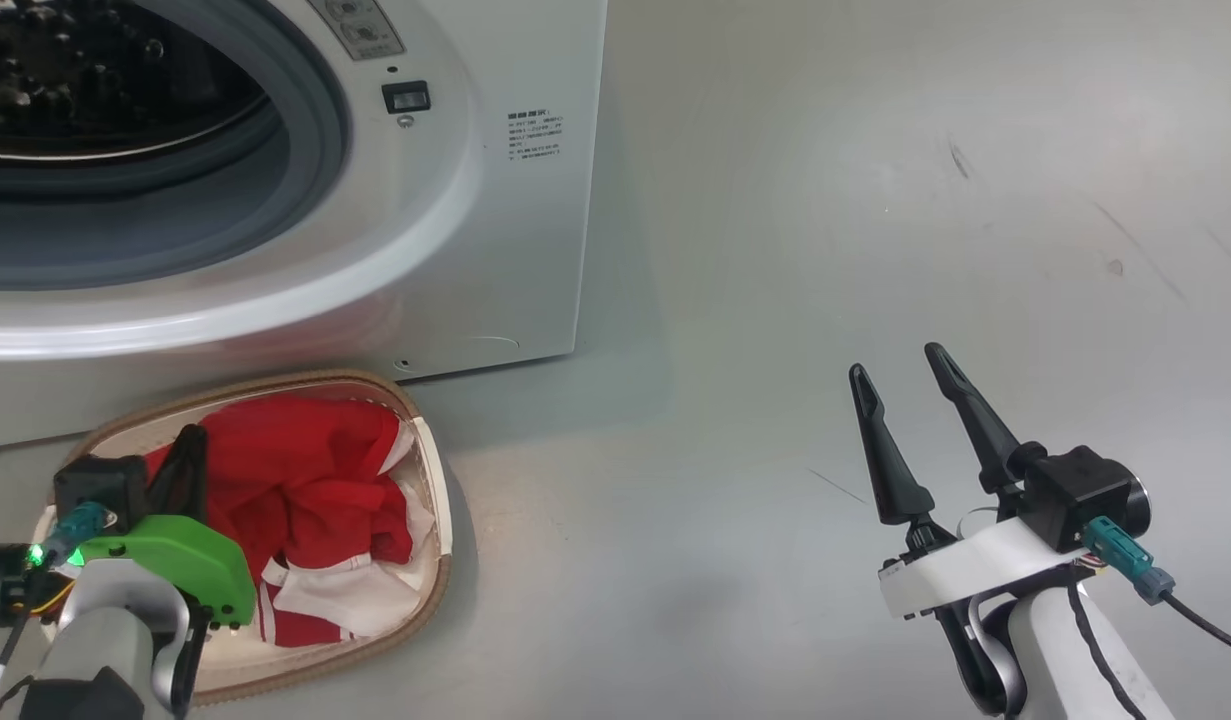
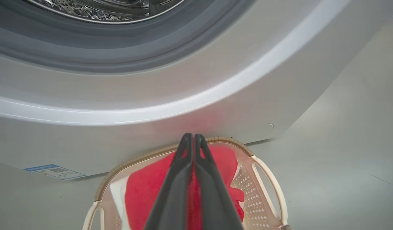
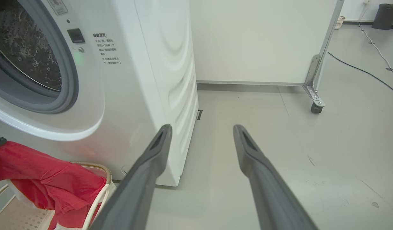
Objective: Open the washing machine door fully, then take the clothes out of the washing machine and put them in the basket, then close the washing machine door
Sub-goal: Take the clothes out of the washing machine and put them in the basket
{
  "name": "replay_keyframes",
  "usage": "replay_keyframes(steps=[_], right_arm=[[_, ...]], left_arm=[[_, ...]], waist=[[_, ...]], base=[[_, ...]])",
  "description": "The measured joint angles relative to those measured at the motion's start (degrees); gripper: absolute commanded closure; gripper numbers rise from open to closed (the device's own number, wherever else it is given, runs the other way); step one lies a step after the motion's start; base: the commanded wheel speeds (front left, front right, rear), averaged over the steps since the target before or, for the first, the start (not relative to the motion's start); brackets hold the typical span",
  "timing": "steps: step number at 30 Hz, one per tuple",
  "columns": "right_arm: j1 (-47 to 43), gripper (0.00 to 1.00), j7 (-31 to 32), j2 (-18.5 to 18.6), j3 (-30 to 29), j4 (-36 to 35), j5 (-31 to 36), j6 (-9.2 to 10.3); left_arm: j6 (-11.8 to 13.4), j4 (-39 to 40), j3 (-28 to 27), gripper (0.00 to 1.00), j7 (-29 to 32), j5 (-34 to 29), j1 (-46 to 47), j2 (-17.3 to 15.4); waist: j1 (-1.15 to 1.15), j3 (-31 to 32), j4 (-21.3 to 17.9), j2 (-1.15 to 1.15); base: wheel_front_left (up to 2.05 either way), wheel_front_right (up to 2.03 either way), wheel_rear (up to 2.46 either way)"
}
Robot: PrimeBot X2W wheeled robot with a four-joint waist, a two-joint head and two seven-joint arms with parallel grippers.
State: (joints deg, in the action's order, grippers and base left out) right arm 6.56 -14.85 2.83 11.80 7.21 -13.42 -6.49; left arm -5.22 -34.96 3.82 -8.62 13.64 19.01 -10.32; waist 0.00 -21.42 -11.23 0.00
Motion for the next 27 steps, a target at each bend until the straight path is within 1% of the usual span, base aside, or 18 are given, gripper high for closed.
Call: replay_keyframes(steps=[5,15,23,27], right_arm=[[1.3,0.00,0.0,0.0,0.0,-0.3,0.4,-0.01],[2.1,0.00,0.0,0.0,-0.7,-0.6,0.5,-0.01],[2.3,0.00,0.0,0.5,-1.1,-0.7,1.7,-0.02],[2.3,0.00,0.0,1.0,-1.0,-0.7,2.7,-0.02]], left_arm=[[1.0,-3.8,-0.8,1.00,0.8,0.4,2.0,-0.6],[2.7,-11.6,-5.6,1.00,1.6,4.7,5.2,-0.6],[4.6,-17.5,-9.4,1.00,1.9,8.1,6.0,0.5],[6.1,-20.0,-10.7,1.00,0.9,8.5,6.0,0.4]], waist=[[0.00,-2.6,-1.0,0.00],[0.00,-6.2,-3.0,0.00],[0.00,-7.3,-3.1,0.00],[0.00,-7.4,-2.8,0.00]], base=[[0.00,0.00,0.00],[0.00,0.00,0.00],[0.00,0.00,0.00],[0.00,0.00,0.00]])
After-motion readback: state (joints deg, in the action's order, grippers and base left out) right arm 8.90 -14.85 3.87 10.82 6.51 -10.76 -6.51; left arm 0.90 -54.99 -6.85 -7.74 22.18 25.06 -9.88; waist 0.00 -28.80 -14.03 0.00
